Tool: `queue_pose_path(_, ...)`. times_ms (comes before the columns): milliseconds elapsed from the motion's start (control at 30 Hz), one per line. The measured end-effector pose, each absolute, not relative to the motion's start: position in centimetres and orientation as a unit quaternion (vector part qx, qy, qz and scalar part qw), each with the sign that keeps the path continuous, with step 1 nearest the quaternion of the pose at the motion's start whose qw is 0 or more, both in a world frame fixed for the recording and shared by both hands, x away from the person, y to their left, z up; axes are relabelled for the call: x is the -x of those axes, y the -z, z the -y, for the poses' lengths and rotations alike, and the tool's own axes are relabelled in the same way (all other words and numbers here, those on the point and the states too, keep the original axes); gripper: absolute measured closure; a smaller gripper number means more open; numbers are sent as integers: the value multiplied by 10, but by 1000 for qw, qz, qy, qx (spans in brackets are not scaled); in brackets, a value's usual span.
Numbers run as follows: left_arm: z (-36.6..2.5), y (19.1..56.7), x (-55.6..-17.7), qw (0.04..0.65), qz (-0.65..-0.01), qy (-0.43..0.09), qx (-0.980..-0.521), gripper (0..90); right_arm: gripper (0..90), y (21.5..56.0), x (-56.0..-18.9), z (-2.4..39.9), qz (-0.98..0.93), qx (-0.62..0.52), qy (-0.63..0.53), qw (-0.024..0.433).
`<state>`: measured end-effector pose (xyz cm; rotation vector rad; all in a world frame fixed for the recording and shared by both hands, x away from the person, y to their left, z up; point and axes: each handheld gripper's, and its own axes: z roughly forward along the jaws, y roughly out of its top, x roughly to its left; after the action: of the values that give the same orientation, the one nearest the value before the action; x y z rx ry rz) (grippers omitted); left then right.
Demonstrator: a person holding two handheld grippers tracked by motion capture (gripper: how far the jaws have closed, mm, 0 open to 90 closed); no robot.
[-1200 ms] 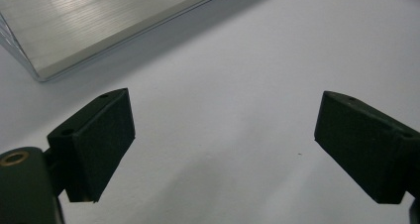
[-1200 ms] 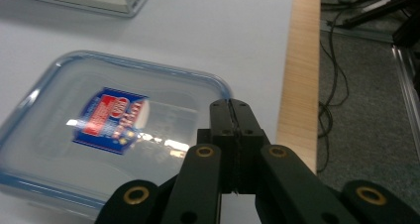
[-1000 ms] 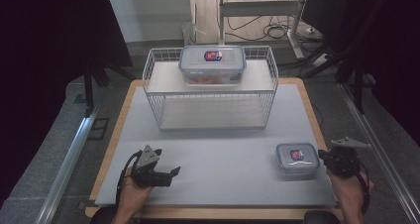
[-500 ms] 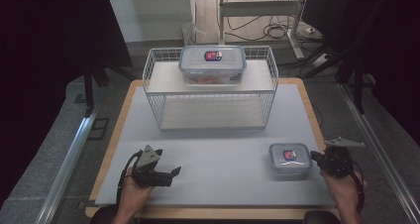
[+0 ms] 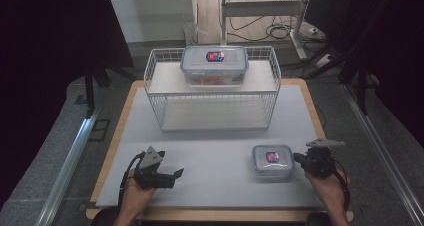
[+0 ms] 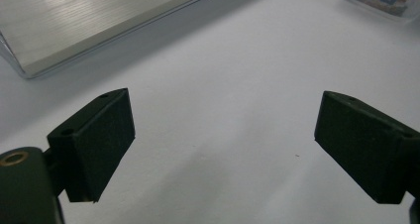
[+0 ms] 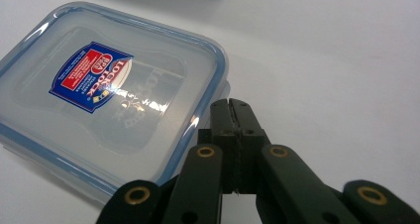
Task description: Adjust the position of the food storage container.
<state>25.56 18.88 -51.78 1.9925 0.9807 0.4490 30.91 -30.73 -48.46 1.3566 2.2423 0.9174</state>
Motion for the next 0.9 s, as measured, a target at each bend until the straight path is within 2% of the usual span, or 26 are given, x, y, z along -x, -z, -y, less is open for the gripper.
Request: queue_pose_path(900, -188, 520, -256, 417, -392, -182, -800, 85, 899, 491, -314, 215, -838, -400, -351, 118)
